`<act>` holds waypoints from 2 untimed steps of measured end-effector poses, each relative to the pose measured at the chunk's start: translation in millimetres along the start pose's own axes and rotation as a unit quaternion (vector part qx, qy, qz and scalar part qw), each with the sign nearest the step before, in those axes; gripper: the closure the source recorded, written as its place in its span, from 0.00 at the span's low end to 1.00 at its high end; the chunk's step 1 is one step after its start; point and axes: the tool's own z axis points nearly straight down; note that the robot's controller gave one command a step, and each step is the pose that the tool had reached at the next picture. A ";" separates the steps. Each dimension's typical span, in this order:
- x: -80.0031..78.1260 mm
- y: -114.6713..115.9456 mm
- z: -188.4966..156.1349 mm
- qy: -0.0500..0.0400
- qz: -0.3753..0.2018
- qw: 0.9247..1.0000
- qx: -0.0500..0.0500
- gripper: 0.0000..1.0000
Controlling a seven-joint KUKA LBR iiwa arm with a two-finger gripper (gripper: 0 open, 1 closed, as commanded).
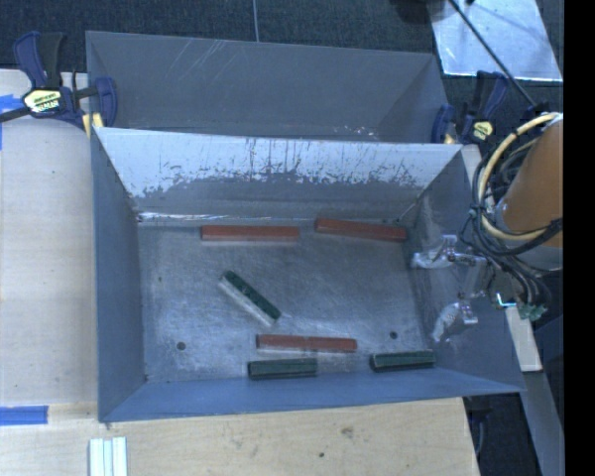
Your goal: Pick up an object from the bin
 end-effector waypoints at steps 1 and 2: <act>-1.9 0.5 -3.6 -0.004 -0.002 1.000 0.001 0.00; -7.5 73.3 48.6 -0.004 -0.052 0.999 0.001 0.00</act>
Offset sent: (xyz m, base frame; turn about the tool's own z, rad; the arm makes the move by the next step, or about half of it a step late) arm 0.0139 0.1760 -0.1211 -0.2484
